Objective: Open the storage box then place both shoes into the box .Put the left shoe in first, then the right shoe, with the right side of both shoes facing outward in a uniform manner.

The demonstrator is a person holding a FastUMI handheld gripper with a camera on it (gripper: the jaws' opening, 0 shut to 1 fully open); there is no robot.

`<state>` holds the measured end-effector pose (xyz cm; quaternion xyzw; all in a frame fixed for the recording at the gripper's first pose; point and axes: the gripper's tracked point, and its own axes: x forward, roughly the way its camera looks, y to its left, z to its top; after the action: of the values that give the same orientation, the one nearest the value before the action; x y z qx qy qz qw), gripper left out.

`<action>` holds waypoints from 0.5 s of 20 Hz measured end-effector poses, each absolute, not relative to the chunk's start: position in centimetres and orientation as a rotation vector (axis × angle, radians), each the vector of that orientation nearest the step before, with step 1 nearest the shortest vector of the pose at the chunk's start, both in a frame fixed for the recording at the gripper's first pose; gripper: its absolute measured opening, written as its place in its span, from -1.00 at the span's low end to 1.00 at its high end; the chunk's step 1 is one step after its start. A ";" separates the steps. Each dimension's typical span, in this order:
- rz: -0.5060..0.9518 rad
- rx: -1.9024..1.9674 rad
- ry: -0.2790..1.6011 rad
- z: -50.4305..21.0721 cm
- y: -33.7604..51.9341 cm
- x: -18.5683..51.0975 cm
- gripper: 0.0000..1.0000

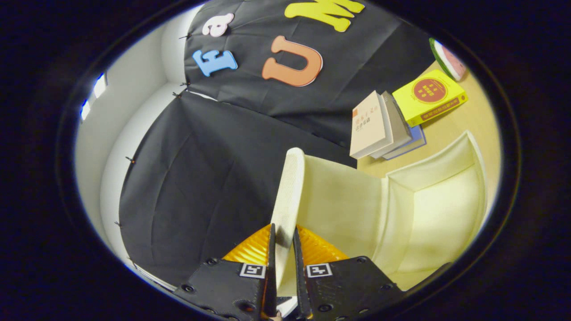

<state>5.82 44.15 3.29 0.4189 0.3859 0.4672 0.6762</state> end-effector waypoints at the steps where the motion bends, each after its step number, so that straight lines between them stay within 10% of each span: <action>1: 1.074 0.930 0.854 3.4 44.4 5.6 -0.62; 10: 1.063 0.842 0.891 0.0 47.0 4.6 0.56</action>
<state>4.62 47.04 0.01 0.3762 0.3983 0.4750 0.6887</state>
